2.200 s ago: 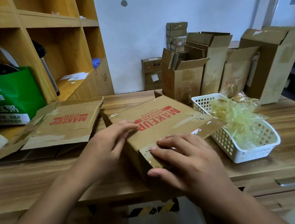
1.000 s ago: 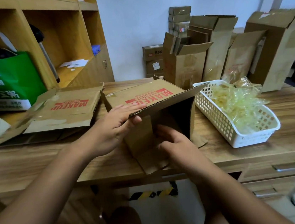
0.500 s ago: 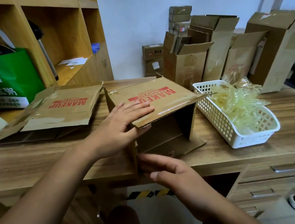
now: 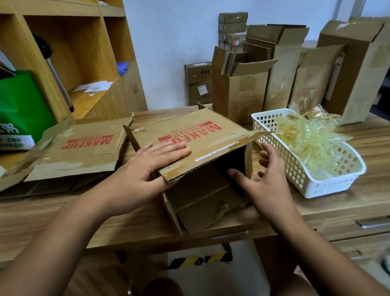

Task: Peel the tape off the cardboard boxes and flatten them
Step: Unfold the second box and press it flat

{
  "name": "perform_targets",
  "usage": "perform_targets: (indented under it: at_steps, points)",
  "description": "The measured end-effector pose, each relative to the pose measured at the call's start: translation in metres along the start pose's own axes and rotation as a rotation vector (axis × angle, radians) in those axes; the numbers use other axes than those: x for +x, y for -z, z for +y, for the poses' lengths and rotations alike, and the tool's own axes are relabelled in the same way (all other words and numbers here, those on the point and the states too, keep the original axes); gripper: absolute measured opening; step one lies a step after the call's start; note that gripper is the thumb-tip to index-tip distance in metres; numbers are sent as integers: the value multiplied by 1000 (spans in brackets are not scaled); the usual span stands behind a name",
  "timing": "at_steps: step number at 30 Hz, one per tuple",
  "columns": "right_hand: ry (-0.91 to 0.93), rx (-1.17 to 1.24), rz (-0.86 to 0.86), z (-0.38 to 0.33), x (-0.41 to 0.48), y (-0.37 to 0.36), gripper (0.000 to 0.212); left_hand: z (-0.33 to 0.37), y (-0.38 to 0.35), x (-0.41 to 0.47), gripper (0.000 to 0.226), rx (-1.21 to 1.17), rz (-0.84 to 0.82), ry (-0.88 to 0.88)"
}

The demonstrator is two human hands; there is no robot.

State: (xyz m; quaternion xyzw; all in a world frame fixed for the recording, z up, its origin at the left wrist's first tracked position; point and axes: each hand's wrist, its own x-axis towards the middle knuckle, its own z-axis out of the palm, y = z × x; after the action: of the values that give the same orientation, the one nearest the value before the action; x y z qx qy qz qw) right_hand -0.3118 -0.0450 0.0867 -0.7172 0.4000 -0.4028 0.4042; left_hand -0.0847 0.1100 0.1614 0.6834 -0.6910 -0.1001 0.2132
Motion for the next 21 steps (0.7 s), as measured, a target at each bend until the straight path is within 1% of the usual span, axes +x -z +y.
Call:
perform_targets:
  at_steps: [1, 2, 3, 6, 7, 8, 10, 12, 14, 15, 18, 21]
  points:
    - [15, -15, -7, -1, 4, -2, 100, 0, 0, 0, 53, -4, -1, 1]
    - [32, -17, -9, -1, 8, -4, 95, 0, 1, -1, 54, -11, -3, 2]
    - [48, -9, -9, 0, 12, -4, 85, -1, 2, -1, 54, -16, -6, 5]
    - [80, 45, -13, 5, 18, -1, 44, -5, 6, -4, 53, -4, -14, 14]
    - [81, 80, -23, 8, 19, 2, 37, -7, 8, -5, 53, 4, -19, 20]
    - [80, 117, -36, 10, 19, 6, 35, -9, 10, -5, 53, 9, -28, 27]
    - [63, 201, -75, 12, 18, 16, 37, -12, 15, -6, 50, 14, -57, 35]
    - [0, 295, -98, 9, 16, 25, 41, -13, 19, -6, 48, 15, -96, 47]
    - [-50, 381, -128, 9, 16, 31, 40, -12, 23, -5, 52, 17, -148, 61]
    - [-43, 385, -143, 10, 16, 33, 40, -12, 26, -4, 55, 14, -179, 64]
    - [39, 337, -140, 9, 12, 33, 41, -12, 37, -4, 74, -23, -281, 91]
    - [110, 296, -103, 11, 8, 30, 42, -13, 48, -8, 103, -46, -354, 95]
